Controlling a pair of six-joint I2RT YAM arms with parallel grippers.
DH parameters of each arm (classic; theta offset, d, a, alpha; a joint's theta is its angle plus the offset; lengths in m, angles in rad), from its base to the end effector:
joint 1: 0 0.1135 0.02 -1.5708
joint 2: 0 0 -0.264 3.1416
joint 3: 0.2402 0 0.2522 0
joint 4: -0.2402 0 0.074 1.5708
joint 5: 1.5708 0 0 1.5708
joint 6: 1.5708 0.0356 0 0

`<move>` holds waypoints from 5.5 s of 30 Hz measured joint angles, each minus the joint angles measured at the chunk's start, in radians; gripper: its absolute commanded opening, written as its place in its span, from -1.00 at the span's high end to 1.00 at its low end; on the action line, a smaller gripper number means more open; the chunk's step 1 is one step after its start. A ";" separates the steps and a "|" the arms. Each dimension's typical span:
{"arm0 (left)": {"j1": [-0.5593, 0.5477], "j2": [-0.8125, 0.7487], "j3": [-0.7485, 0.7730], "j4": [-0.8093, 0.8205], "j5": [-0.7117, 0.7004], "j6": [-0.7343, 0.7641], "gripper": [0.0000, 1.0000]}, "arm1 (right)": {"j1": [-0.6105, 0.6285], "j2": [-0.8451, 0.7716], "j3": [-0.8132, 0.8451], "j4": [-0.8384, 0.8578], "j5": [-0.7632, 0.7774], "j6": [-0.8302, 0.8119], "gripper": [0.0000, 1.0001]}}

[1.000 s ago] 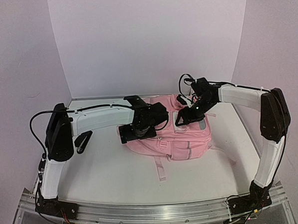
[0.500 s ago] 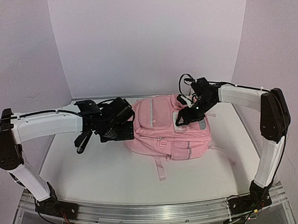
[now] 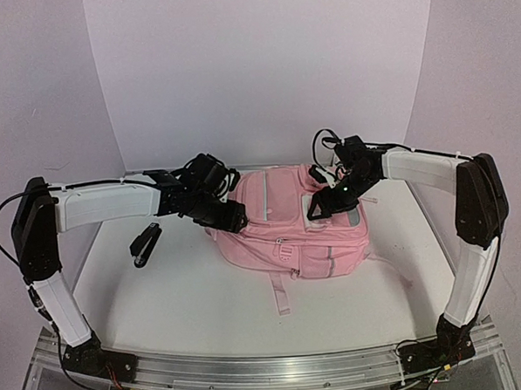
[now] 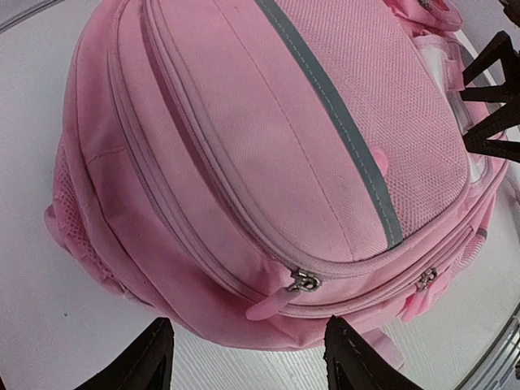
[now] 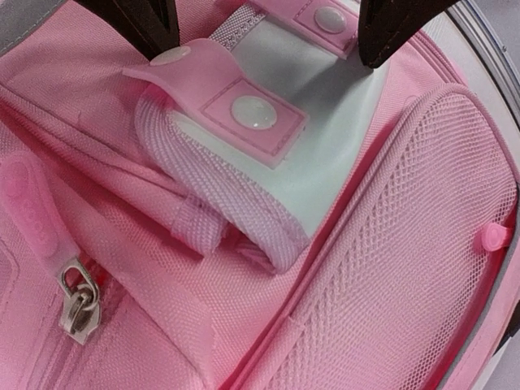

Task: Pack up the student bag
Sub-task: Unzip the student bag at the center of the board.

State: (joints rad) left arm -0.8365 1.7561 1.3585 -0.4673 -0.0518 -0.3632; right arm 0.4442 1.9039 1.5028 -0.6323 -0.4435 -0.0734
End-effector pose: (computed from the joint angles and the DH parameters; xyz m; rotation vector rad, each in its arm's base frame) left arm 0.2619 -0.2874 0.2501 0.5610 2.4275 -0.4648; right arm 0.3633 0.1898 0.2314 -0.8238 2.4792 0.7101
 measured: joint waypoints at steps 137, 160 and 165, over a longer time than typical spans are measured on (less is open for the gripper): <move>-0.169 0.354 0.416 -0.142 0.261 0.282 1.00 | -0.193 0.096 0.023 -0.407 -0.505 0.043 1.00; -0.245 0.191 0.284 -0.265 0.162 0.212 0.99 | -0.101 0.163 0.277 -0.440 -0.058 -0.229 1.00; -0.211 0.175 0.255 -0.265 0.177 0.219 1.00 | -0.096 0.106 0.173 -0.327 -0.016 -0.326 1.00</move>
State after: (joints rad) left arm -1.0472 1.9309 1.6140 -0.7319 0.1254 -0.1444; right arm 0.3487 2.0095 1.6762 -0.9595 -0.4596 -0.3995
